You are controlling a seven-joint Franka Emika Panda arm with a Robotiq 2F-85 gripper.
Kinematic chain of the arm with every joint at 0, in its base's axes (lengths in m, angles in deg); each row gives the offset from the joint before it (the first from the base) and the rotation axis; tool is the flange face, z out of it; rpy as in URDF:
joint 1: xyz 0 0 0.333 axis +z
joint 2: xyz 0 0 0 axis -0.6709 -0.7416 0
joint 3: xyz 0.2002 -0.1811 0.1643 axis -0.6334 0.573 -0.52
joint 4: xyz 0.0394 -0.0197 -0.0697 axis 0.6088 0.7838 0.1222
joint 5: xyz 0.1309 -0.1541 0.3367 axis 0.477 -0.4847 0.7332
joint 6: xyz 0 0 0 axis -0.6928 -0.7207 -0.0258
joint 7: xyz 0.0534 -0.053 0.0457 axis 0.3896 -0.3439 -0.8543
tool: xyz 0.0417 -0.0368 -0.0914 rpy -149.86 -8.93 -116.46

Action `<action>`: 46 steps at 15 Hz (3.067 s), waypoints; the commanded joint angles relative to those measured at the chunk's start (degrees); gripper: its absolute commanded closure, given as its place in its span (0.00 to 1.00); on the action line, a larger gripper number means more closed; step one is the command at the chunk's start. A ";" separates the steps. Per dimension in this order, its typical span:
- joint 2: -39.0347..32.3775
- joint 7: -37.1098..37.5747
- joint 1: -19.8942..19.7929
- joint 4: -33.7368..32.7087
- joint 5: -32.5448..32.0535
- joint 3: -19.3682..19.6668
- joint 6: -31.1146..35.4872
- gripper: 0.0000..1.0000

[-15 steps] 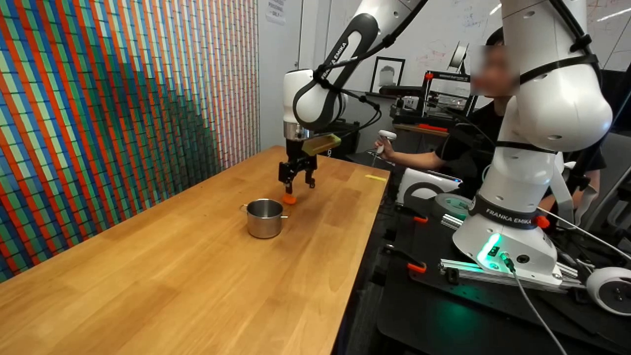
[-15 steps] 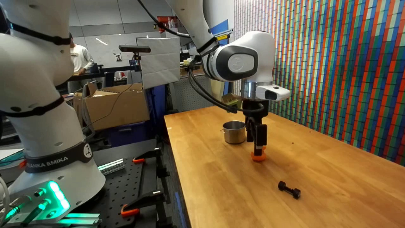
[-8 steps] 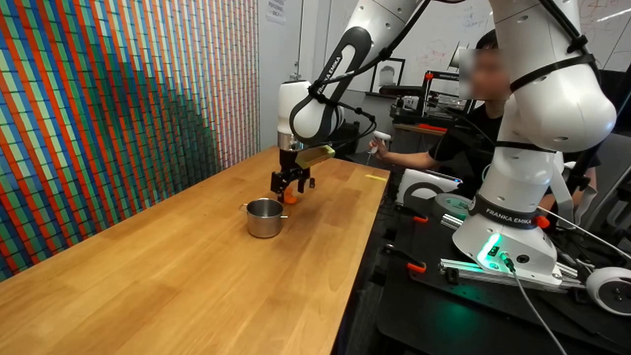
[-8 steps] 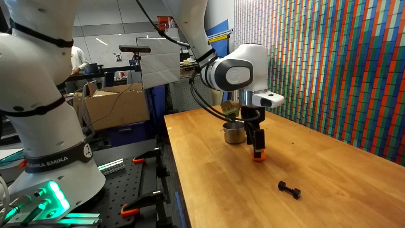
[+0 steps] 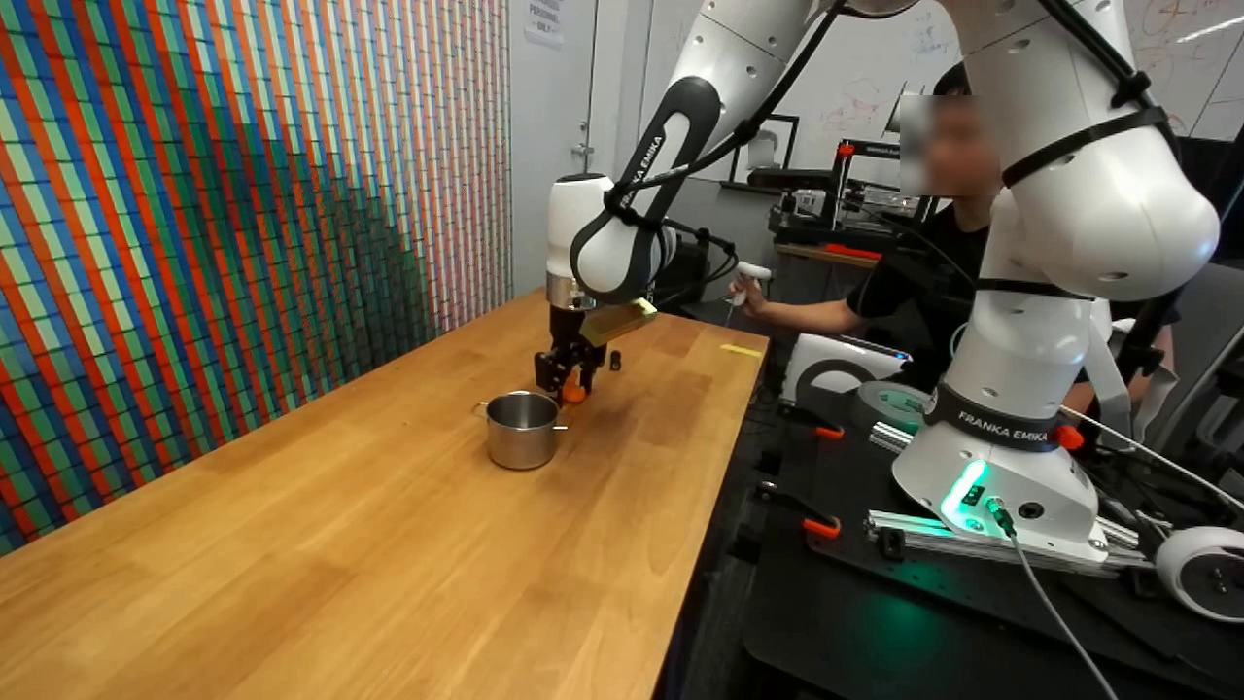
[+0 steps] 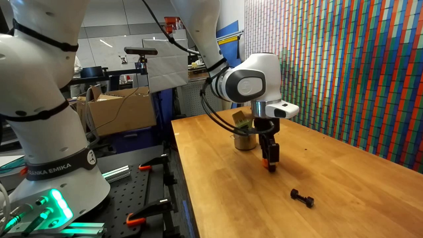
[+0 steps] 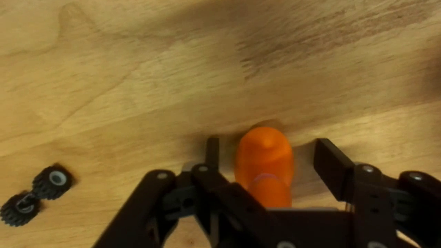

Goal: Put the duck in the pot

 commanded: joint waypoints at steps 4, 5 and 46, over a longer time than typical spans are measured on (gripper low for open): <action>-0.36 0.54 1.35 -1.45 0.02 1.15 0.56 0.81; 0.22 0.09 0.92 -1.48 0.41 0.70 -0.04 0.82; 10.49 -23.73 -7.18 -12.36 18.16 -8.32 -40.13 0.00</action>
